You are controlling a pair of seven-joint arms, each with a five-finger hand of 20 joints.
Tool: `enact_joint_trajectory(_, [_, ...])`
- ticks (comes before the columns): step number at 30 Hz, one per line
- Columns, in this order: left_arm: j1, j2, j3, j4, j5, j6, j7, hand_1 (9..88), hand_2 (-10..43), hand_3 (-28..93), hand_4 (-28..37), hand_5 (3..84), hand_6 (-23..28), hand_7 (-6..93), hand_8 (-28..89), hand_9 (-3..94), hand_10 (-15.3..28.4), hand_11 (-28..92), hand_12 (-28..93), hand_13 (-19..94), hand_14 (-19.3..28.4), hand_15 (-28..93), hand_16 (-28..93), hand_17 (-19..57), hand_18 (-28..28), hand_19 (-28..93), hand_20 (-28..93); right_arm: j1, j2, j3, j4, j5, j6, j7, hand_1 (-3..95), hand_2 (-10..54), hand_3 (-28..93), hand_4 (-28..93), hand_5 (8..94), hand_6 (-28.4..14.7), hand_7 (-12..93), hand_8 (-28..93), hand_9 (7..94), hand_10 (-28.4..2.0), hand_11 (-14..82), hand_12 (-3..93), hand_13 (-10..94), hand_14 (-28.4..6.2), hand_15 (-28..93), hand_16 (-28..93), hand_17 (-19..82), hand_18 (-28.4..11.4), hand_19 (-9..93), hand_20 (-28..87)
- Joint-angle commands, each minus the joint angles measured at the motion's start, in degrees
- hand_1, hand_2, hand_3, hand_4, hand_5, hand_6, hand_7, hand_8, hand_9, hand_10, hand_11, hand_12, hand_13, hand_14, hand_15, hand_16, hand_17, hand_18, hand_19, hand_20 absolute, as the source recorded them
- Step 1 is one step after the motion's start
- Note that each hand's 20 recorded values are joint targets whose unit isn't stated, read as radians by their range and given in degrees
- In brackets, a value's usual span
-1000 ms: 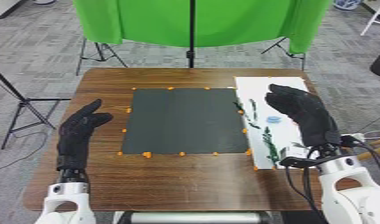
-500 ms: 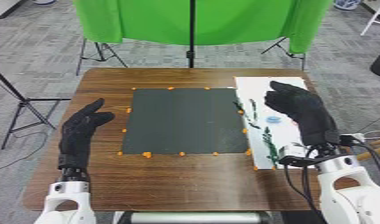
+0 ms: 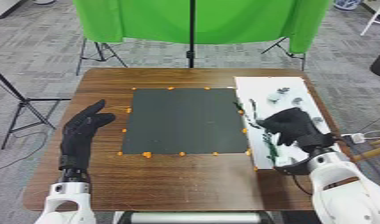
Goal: Arrange flowers
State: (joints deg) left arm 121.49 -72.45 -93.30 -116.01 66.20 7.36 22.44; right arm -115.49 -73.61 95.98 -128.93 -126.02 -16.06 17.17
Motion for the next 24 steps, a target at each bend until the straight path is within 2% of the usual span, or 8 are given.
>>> enact_joint_trajectory(1, [0.86,-0.42,-0.33,-0.09,0.31,-1.21,-0.75,23.2,-4.1,68,-19.6,49.5,1.3,14.2,-5,53.2,13.8,23,17,44,16.6,25,6,9.4,14.0,12,31,0.48,4.52,-2.57,4.68,-22.35,0.10,2.96,37.4,-9.5,33,-21,68.3,-4.2,13,-6,77.7,-14.8,20.1,20.4,86,-6.2,39,25,58,-9.2,80,42])
enact_joint_trajectory(9, [1.32,-0.43,-0.51,-0.16,0.28,-1.48,-1.11,23.2,-4.4,68,-19.6,49.3,1.2,14.2,-5,52.8,13.8,23,17,44,16.6,24,6,9.3,14.1,11,30,-0.96,5.12,-4.05,6.59,-23.59,3.82,4.89,37.2,-9.5,36,-22,71.6,-3.2,17,-6,80.7,-13.8,23.0,21.1,88,-5.2,40,26,60,-8.7,83,40])
enact_joint_trajectory(19, [1.68,-0.52,-0.83,-0.31,0.22,-2.28,-1.75,23.2,-4.5,68,-19.6,49.2,1.3,14.0,-5,52.5,13.7,22,17,43,16.6,24,6,9.0,14.1,11,30,-0.61,5.34,-8.05,9.47,-25.57,4.17,4.63,35.2,-9.5,45,-23,76.0,-3.6,19,-6,84.0,-13.2,25.5,21.2,91,-4.6,40,27,63,-7.7,85,37])
enact_joint_trajectory(21, [1.66,-0.49,-0.88,-0.28,0.20,-2.35,-1.96,23.3,-4.4,68,-19.6,49.2,1.3,13.9,-5,52.3,13.7,22,17,43,16.7,24,6,9.0,14.1,11,30,-0.44,5.40,-8.52,9.97,-25.68,3.00,4.74,36.4,-9.5,47,-23,76.1,-3.5,19,-6,84.2,-13.3,25.5,21.2,91,-4.6,40,27,63,-7.7,86,37])
enact_joint_trajectory(24, [1.79,-0.48,-1.00,-0.29,0.10,-2.48,-2.22,23.3,-4.5,68,-19.6,49.2,1.4,13.8,-5,52.3,13.7,22,17,43,16.6,24,6,8.9,14.1,11,30,-0.49,5.61,-10.17,11.22,-26.77,4.05,5.30,38.8,-9.5,50,-20,75.9,-3.0,21,-6,84.3,-13.3,26.7,21.8,91,-4.4,40,27,63,-7.6,86,37])
